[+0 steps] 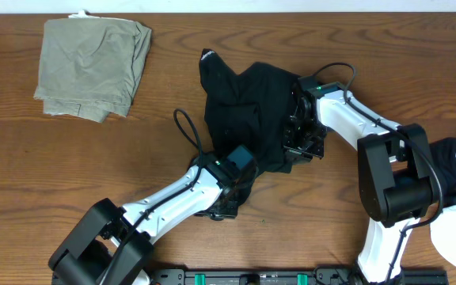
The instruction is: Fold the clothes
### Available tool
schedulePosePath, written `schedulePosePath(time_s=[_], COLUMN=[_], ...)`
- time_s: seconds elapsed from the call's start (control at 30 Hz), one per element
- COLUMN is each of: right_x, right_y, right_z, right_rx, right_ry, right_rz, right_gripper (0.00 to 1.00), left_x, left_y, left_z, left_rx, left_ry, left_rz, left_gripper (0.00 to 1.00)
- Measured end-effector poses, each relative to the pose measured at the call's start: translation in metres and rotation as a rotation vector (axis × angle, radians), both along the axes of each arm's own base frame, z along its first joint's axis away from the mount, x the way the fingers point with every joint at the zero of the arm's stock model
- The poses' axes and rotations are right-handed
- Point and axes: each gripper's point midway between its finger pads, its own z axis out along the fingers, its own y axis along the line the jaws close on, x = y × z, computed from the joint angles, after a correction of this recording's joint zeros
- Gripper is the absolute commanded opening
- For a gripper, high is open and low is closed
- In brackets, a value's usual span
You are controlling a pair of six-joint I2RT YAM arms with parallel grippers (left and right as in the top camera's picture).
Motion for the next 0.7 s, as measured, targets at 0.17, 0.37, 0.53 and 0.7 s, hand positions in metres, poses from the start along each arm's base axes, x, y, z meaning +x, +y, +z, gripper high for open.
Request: schedulePosePath(time_s=[0.17,0.37,0.53,0.7], right_x=[0.0,0.0,0.0,-0.001], right_y=[0.0,0.0,0.0,0.0], right_z=[0.0,0.0,0.0,-0.001], right_rx=[0.001,0.002,-0.001,0.002], right_ry=[0.0,0.001,0.001,0.007], right_rz=[0.0,0.0,0.005,0.003], right_gripper=[0.18,0.16,0.01,0.01], left_x=[0.0,-0.006,-0.014,-0.011], left_y=[0.0,0.006,0.014,0.011], left_z=[0.0,0.001,0.002,0.009], left_rx=[0.0,0.023,0.059,0.056], left_ry=[0.001,0.023,0.056,0.053], left_rz=[-0.003,0.002,-0.004,-0.004], left_gripper=[0.33,0.08,0.06,0.06])
